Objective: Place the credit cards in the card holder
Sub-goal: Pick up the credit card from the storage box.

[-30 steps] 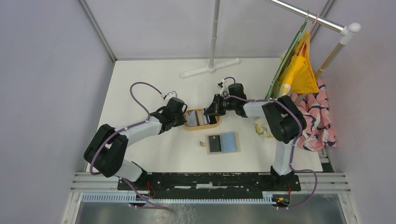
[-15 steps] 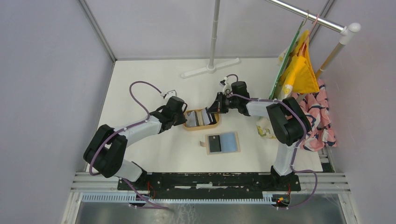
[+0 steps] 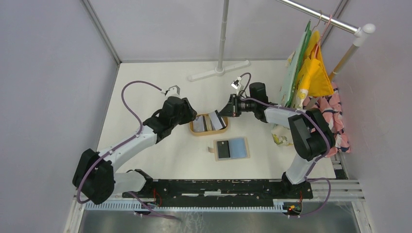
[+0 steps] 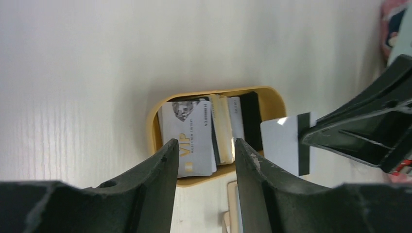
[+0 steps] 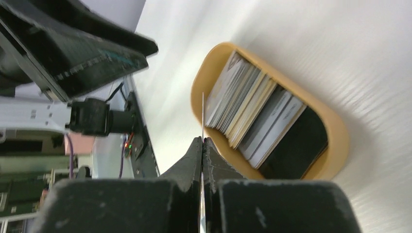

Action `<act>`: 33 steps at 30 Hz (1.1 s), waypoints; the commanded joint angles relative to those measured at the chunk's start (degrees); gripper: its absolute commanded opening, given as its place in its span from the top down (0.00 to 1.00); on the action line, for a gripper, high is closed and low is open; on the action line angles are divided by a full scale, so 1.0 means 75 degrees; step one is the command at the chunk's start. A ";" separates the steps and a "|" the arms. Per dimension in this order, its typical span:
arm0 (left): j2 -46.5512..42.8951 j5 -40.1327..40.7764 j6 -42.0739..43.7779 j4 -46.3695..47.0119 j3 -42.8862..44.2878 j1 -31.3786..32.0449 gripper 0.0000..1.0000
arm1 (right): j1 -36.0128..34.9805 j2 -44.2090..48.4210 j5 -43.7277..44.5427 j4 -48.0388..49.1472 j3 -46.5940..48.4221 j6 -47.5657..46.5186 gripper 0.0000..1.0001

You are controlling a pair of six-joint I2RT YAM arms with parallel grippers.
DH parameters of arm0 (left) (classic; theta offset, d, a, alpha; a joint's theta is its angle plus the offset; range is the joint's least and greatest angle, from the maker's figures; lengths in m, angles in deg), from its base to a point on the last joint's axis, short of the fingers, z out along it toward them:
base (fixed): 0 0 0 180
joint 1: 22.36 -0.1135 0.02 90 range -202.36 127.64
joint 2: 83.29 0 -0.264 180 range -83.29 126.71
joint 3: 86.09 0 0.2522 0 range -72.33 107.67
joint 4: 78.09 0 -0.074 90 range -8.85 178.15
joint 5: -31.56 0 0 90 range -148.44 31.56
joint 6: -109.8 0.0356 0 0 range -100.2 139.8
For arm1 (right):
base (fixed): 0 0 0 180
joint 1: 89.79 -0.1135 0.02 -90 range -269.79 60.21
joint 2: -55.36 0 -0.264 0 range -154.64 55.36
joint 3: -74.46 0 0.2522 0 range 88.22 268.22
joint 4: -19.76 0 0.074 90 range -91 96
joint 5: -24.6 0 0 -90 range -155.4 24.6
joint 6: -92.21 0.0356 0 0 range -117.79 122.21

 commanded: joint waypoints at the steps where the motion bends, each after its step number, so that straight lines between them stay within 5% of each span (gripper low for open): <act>1: -0.0953 -0.0861 0.0852 0.0921 -0.0291 -0.0016 0.46 | 0.0026 0.0639 -0.1643 0.0952 -0.0485 -0.0476 1.00; 5: -0.1714 -0.1633 0.1151 0.1762 -0.0761 -0.0012 0.40 | 0.0033 0.1231 -0.2535 0.1596 -0.1090 -0.0890 1.00; 13: -0.2974 -0.3495 0.0572 0.3522 -0.1850 -0.0016 0.17 | 0.0214 0.2639 -0.3439 0.0413 -0.1761 -0.2769 1.00; 20: -0.3554 -0.4821 -0.0181 0.5396 -0.2747 0.0132 0.14 | 0.0632 0.3760 -0.3738 0.0421 -0.2485 -0.3061 1.00; 33: -0.2752 -0.4374 0.0209 0.8364 -0.3451 0.1661 0.12 | 0.1470 0.4087 -0.4505 -0.1145 -0.2386 -0.4182 1.00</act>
